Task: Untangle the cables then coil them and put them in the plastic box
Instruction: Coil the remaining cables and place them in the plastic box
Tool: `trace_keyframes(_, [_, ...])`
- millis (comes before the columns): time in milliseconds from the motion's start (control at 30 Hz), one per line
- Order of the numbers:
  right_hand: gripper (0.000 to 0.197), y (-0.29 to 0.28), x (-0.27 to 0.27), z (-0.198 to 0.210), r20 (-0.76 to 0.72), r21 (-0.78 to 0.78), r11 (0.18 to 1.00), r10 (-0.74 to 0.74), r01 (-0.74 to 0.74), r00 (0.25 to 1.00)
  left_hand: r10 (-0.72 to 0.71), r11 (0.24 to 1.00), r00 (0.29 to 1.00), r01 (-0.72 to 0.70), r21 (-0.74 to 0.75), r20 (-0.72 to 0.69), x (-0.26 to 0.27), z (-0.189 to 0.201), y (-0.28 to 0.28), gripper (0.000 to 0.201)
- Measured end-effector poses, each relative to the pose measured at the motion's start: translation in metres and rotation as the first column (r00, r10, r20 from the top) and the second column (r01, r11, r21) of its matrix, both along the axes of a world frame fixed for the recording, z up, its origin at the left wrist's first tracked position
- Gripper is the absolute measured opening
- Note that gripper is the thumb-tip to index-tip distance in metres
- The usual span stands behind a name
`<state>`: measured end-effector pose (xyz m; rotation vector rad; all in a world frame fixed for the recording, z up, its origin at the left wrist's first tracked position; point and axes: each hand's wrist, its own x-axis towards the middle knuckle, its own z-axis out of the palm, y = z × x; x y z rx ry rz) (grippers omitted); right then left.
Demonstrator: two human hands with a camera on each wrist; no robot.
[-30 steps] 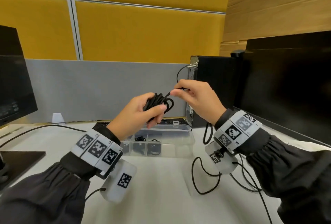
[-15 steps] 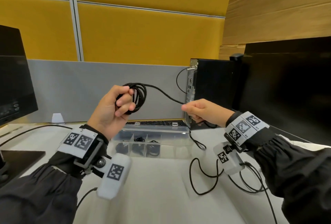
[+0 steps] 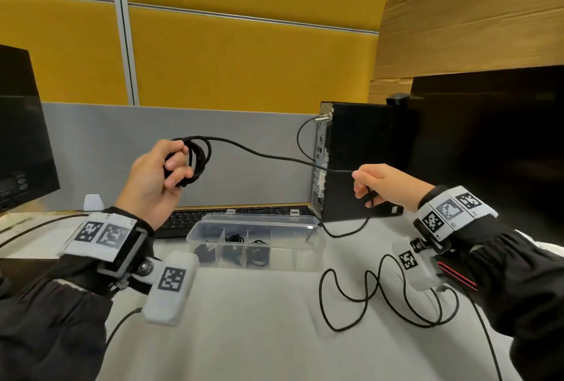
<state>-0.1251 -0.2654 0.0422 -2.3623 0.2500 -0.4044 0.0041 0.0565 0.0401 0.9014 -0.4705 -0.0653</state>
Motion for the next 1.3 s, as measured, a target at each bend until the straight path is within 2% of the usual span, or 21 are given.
trace_keyframes(67, [0.025, -0.012, 0.0, -0.005, 0.014, -0.034, 0.997, -0.067, 0.067, 0.998, 0.0, 0.998, 1.0, -0.001, -0.066, -0.026, 0.002, 0.003, 0.004, 0.021])
trace_keyframes(167, [0.027, -0.029, 0.001, -0.014, 0.072, 0.026, 0.991, -0.133, 0.131, 0.988, 0.027, 0.989, 0.998, -0.035, -0.146, -0.058, 0.006, 0.007, 0.009, 0.021])
trace_keyframes(233, [0.027, -0.038, 0.003, -0.018, 0.147, -0.048, 0.971, -0.224, 0.233, 0.964, 0.048, 0.982, 0.997, -0.059, -0.179, -0.064, 0.005, 0.009, 0.01, 0.02])
trace_keyframes(333, [0.024, -0.051, 0.001, -0.017, 0.308, -0.211, 0.875, -0.363, 0.435, 0.879, 0.07, 0.966, 0.994, -0.087, -0.242, -0.081, 0.002, 0.014, 0.012, 0.02])
trace_keyframes(367, [0.024, -0.057, 0.0, -0.017, 0.329, -0.222, 0.853, -0.391, 0.473, 0.86, 0.073, 0.959, 0.993, -0.094, -0.266, -0.088, 0.002, 0.016, 0.014, 0.021])
trace_keyframes(433, [0.027, -0.061, -0.003, -0.018, 0.272, -0.271, 0.827, -0.426, 0.493, 0.863, 0.066, 0.948, 0.994, -0.09, -0.305, -0.089, 0.0, 0.021, 0.021, 0.021])
trace_keyframes(500, [0.034, -0.054, -0.002, -0.02, 0.151, -0.377, 0.806, -0.434, 0.457, 0.888, 0.04, 0.952, 0.997, -0.059, -0.3, -0.069, -0.005, 0.023, 0.021, 0.021])
trace_keyframes(567, [0.045, -0.03, 0.003, -0.017, 0.136, -0.406, 0.81, -0.404, 0.423, 0.905, 0.002, 0.973, 1.0, -0.006, -0.231, -0.018, -0.017, 0.02, 0.009, 0.021])
trace_keyframes(633, [0.057, 0.01, 0.008, -0.011, 0.216, -0.385, 0.868, -0.246, 0.314, 0.945, -0.057, 0.991, 0.997, 0.062, -0.116, 0.048, -0.035, 0.012, -0.011, 0.022])
trace_keyframes(700, [0.061, 0.058, 0.007, -0.002, 0.242, -0.345, 0.932, -0.03, 0.115, 0.97, -0.126, 0.992, 0.986, 0.127, -0.001, 0.11, -0.055, 0.004, -0.031, 0.023])
trace_keyframes(767, [0.054, 0.095, 0.005, 0.0, 0.221, -0.273, 0.954, 0.186, -0.122, 0.957, -0.171, 0.984, 0.975, 0.163, 0.068, 0.141, -0.071, -0.003, -0.044, 0.024])
trace_keyframes(800, [0.046, 0.107, 0.005, -0.001, 0.237, -0.239, 0.951, 0.252, -0.195, 0.938, -0.187, 0.981, 0.971, 0.178, 0.072, 0.151, -0.076, -0.005, -0.047, 0.027])
trace_keyframes(867, [0.029, 0.12, 0.005, -0.007, 0.303, -0.171, 0.954, 0.288, -0.246, 0.908, -0.212, 0.977, 0.965, 0.209, 0.035, 0.156, -0.083, -0.007, -0.051, 0.037])
trace_keyframes(933, [0.021, 0.127, 0.004, -0.014, 0.273, -0.141, 0.955, 0.291, -0.261, 0.917, -0.208, 0.977, 0.966, 0.213, -0.017, 0.154, -0.087, -0.008, -0.054, 0.037])
trace_keyframes(1000, [0.022, 0.131, 0.004, -0.022, 0.156, -0.227, 0.935, 0.312, -0.273, 0.937, -0.144, 0.989, 0.972, 0.15, -0.02, 0.185, -0.086, -0.006, -0.057, 0.026])
trace_keyframes(1067, [0.027, 0.131, 0.005, -0.029, 0.057, -0.354, 0.885, 0.343, -0.302, 0.938, -0.037, 0.999, 0.966, 0.031, 0.026, 0.257, -0.079, -0.005, -0.062, 0.025])
trace_keyframes(1167, [0.027, 0.128, 0.004, -0.031, 0.021, -0.469, 0.833, 0.343, -0.293, 0.939, 0.09, 0.975, 0.92, -0.16, 0.156, 0.382, -0.065, -0.01, -0.073, 0.03])
trace_keyframes(1233, [0.028, 0.124, 0.001, -0.029, 0.043, -0.58, 0.788, 0.285, -0.209, 0.958, 0.097, 0.921, 0.858, -0.27, 0.282, 0.505, -0.057, -0.02, -0.078, 0.028])
trace_keyframes(1300, [0.032, 0.117, -0.004, -0.023, 0.116, -0.738, 0.674, 0.172, -0.031, 0.978, 0.034, 0.806, 0.759, -0.405, 0.431, 0.65, -0.051, -0.03, -0.079, 0.04])
